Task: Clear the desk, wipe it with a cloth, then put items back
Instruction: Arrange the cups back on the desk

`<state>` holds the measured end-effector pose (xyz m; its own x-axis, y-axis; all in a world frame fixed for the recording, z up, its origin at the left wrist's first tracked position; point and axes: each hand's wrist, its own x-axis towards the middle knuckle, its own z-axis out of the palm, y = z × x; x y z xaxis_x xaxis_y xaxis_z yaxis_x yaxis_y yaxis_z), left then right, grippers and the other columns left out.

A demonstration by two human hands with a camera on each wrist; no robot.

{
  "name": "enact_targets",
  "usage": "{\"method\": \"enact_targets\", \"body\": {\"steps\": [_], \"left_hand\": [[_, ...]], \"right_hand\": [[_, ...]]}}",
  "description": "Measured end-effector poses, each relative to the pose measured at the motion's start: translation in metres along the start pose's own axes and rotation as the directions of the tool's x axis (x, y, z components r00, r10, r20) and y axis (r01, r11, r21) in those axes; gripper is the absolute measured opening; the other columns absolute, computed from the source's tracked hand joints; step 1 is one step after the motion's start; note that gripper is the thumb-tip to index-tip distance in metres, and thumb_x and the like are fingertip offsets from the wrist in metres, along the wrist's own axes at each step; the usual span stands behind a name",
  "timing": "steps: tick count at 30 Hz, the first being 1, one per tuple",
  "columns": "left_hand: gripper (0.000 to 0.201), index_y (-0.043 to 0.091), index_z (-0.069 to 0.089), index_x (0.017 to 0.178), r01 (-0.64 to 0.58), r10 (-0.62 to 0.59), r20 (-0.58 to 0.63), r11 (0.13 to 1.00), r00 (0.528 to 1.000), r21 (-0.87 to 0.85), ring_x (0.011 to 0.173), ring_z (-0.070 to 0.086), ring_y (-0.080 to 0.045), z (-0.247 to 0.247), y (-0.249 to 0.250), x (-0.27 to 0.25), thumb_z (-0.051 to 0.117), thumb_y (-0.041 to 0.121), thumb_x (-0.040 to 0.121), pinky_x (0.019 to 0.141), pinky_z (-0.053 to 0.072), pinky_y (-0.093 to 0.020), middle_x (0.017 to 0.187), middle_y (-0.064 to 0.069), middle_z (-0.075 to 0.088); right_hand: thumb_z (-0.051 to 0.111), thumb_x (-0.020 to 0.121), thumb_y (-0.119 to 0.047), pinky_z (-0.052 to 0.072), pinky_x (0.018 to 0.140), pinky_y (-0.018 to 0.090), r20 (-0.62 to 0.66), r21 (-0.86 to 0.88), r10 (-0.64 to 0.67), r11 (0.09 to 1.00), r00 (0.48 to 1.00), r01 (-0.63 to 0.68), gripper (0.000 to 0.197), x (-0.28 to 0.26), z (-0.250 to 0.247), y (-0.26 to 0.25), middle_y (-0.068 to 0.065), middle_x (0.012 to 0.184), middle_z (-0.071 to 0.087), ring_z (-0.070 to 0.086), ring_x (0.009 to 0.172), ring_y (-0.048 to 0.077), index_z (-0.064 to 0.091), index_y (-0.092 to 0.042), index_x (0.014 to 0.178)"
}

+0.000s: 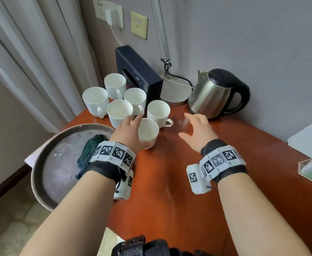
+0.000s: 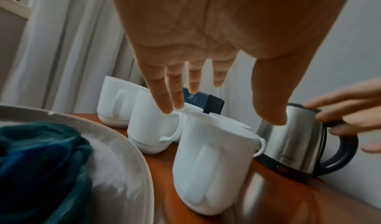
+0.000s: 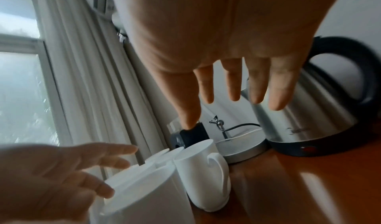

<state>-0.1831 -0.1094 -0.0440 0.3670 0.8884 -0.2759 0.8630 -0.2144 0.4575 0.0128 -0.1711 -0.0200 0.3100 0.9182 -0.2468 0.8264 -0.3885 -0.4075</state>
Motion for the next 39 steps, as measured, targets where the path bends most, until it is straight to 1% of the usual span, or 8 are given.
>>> {"method": "enact_targets", "body": {"steps": [7,13,20,24,30,34,37,39], "left_hand": [[0.097,0.031,0.006,0.150,-0.094,0.073,0.152,0.986,0.986,0.138,0.133,0.034,-0.028,0.008,-0.006,0.034,0.065,0.056,0.077,0.106,0.039,-0.042,0.151,0.004,0.019],[0.105,0.029,0.000,0.150,-0.114,0.075,0.176,0.968,0.982,0.224,0.121,0.044,-0.027,0.010,-0.004,0.042,0.068,0.056,0.074,0.092,0.049,-0.043,0.137,-0.001,0.030],[0.092,0.020,0.021,0.140,-0.097,0.063,0.134,0.959,0.989,0.266,0.107,0.056,-0.027,0.015,0.006,0.038,0.070,0.055,0.071,0.070,0.044,-0.035,0.124,-0.002,0.037],[0.085,0.019,0.024,0.138,-0.106,0.078,0.109,0.956,0.991,0.274,0.110,0.050,-0.026,0.019,0.007,0.036,0.069,0.052,0.073,0.077,0.045,-0.034,0.122,-0.003,0.038],[0.085,0.017,0.022,0.140,-0.079,0.046,0.148,0.971,0.988,0.225,0.119,0.046,-0.024,0.023,0.012,0.033,0.071,0.041,0.075,0.082,0.047,-0.032,0.130,-0.003,0.035],[0.079,0.015,0.026,0.136,-0.075,0.040,0.156,0.971,0.987,0.225,0.115,0.050,-0.026,0.023,0.018,0.030,0.071,0.039,0.075,0.081,0.048,-0.034,0.129,-0.003,0.039],[0.077,0.014,0.025,0.137,-0.088,0.045,0.201,0.973,0.978,0.212,0.116,0.050,-0.027,0.026,0.027,0.023,0.068,0.038,0.077,0.085,0.045,-0.035,0.131,-0.004,0.037],[0.076,0.015,0.025,0.137,-0.105,0.063,0.210,0.975,0.976,0.198,0.115,0.049,-0.028,0.029,0.036,0.015,0.068,0.038,0.077,0.089,0.044,-0.037,0.131,-0.005,0.036]], "right_hand": [[0.069,0.081,-0.032,0.027,0.114,0.038,0.165,-0.152,-0.061,0.985,0.984,0.086,0.084,0.089,0.013,-0.032,0.004,0.153,0.016,0.029,0.138,0.030,0.019,-0.031,0.148],[0.072,0.077,-0.031,0.026,0.115,0.037,0.303,-0.214,-0.133,0.955,0.944,0.203,0.095,0.116,0.022,-0.042,0.002,0.159,0.002,0.022,0.143,0.026,0.011,-0.030,0.150],[0.075,0.074,-0.037,0.039,0.104,0.035,0.292,-0.232,-0.176,0.940,0.940,0.249,0.102,0.121,0.024,-0.044,-0.001,0.155,0.012,0.038,0.132,0.025,0.007,-0.028,0.150],[0.075,0.073,-0.031,0.045,0.098,0.039,0.255,-0.236,-0.115,0.956,0.960,0.177,0.101,0.110,0.020,-0.032,0.000,0.151,0.014,0.047,0.122,0.028,0.008,-0.028,0.150],[0.075,0.069,-0.029,0.047,0.094,0.037,0.210,-0.290,0.025,0.956,0.977,0.038,0.089,0.081,0.014,-0.004,0.003,0.139,0.026,0.044,0.120,0.029,0.024,-0.027,0.142],[0.077,0.066,-0.029,0.043,0.087,0.033,0.158,-0.210,0.121,0.974,0.980,-0.086,0.075,0.058,0.011,0.017,0.005,0.129,0.031,0.048,0.110,0.029,0.038,-0.023,0.130],[0.078,0.067,-0.028,0.044,0.078,0.030,0.133,-0.105,0.178,0.981,0.975,-0.164,0.073,0.037,0.004,0.034,0.003,0.128,0.028,0.052,0.092,0.025,0.038,-0.023,0.128],[0.077,0.068,-0.027,0.043,0.078,0.031,0.099,-0.075,0.200,0.978,0.975,-0.194,0.074,0.020,-0.004,0.045,0.003,0.129,0.028,0.049,0.089,0.024,0.036,-0.023,0.129]]}}
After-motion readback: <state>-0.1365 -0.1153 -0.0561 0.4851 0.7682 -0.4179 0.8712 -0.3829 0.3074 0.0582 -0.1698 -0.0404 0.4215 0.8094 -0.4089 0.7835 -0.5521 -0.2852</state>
